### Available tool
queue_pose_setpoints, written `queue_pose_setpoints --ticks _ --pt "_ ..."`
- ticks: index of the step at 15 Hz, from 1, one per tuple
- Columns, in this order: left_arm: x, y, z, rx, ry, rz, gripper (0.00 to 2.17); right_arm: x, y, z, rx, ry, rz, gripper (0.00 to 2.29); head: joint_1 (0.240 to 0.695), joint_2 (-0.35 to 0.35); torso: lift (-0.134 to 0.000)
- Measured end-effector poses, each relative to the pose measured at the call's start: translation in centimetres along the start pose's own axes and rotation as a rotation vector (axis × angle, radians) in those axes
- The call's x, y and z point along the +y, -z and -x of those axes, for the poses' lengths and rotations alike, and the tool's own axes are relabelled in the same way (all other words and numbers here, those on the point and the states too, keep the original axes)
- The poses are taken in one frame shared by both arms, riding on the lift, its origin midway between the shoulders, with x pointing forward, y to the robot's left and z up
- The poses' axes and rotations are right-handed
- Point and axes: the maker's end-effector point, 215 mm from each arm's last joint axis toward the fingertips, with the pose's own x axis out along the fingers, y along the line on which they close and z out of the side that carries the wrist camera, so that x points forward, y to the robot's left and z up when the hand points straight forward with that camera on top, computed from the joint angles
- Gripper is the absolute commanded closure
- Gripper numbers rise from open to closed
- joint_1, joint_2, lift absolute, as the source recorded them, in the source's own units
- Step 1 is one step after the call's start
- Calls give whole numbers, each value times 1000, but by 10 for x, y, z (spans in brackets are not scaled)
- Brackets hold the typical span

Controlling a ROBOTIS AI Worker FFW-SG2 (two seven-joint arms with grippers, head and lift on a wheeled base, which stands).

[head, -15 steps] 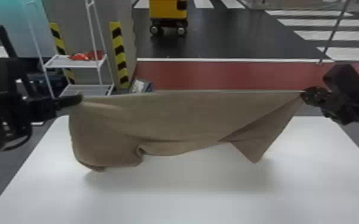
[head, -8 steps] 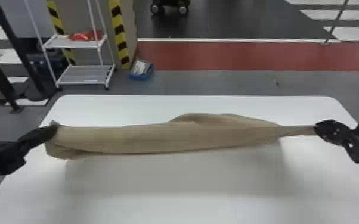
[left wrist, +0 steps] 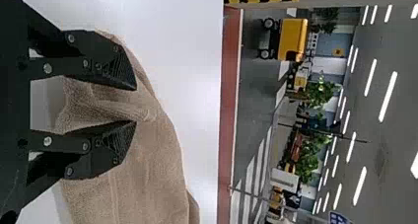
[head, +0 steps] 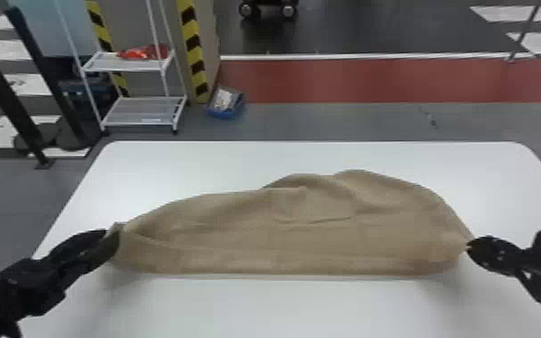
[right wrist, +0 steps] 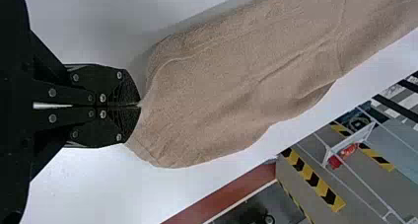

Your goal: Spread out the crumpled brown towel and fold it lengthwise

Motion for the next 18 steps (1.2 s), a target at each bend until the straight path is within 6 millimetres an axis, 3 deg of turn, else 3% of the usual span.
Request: queue_pose_setpoints --ticks 4,8,11,14,18 --pt "16 -1 21 40 17 -84 39 4 6 -3 11 -11 -4 2253 695 92 -123" --pt "29 2 34 110 19 -318 56 10 9 -9 20 -18 -6 2253 695 118 -123" --pt "27 -1 47 123 55 -440 80 13 2 -14 14 -24 -4 2253 695 131 -123" --pt "13 -8 69 127 95 -631 191 16 -5 -19 12 -26 0 2253 695 142 -123" --pt "-28 -11 93 104 161 -865 215 19 -16 -26 2 -27 5 2253 695 124 -123"
